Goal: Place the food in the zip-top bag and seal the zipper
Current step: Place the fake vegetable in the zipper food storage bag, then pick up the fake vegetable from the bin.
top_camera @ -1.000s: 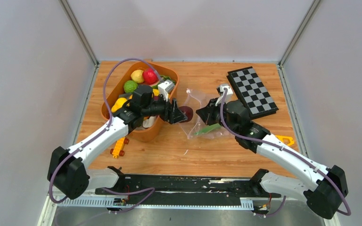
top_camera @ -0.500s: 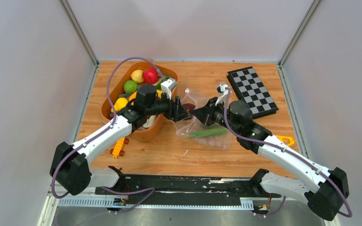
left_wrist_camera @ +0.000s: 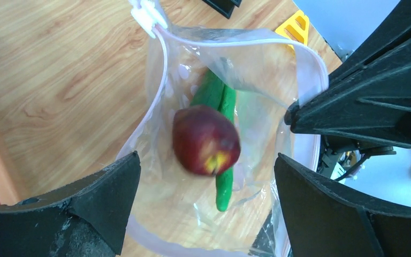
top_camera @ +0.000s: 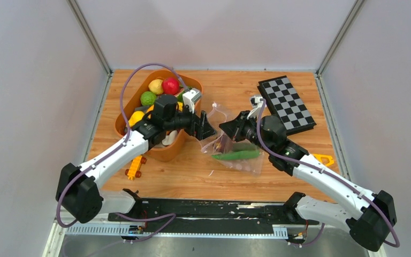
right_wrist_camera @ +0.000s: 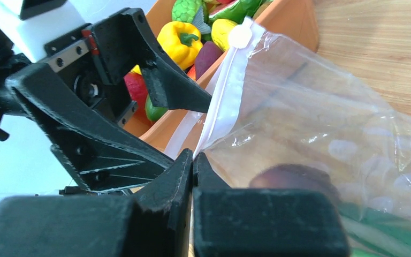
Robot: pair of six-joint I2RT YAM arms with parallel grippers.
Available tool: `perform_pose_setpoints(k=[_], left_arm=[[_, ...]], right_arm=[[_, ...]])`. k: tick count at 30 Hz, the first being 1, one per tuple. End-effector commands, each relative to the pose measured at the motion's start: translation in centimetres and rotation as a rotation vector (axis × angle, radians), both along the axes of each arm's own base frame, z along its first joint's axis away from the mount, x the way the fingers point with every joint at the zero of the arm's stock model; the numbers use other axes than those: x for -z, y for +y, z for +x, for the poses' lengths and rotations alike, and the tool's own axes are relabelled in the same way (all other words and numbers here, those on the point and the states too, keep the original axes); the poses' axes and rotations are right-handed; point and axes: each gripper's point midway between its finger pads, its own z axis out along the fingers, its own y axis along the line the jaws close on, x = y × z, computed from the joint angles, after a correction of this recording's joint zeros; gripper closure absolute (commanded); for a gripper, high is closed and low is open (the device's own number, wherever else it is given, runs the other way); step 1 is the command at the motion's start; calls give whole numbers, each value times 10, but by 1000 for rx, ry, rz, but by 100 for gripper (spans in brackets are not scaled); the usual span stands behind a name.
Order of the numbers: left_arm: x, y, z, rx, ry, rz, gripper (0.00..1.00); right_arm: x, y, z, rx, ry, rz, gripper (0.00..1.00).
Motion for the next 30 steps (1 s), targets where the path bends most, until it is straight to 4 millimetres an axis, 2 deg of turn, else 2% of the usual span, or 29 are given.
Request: perform_pose_setpoints(k=[1,6,9,13,16,19,23,30], left_arm=[[-28,5,2,1,-91,19,0],[-37,16,5,-52,-134,34,0],[-44,33,15,-158,-181,74,0],[-48,73,32,-379,-232,163,0],[-46,118,48,-613,-256,255,0],[-41,158,60,-766,-232,319,0],[-32,190,74,-825,-194,424,0],[-10,210,89,-793,-190,655,0]], right_arm=[[-16,-7,4,41,-28,43,100],[-16,-16,9,88,-43,18,100],[-15,-21,10,103,-53,3,100],[-16,-24,12,117,-68,-9,100],[-16,-24,12,115,-71,-12,100],[-15,-22,12,106,-68,-16,100],[-15,-18,11,84,-66,-17,100],[-14,-14,9,63,-62,-20,100]])
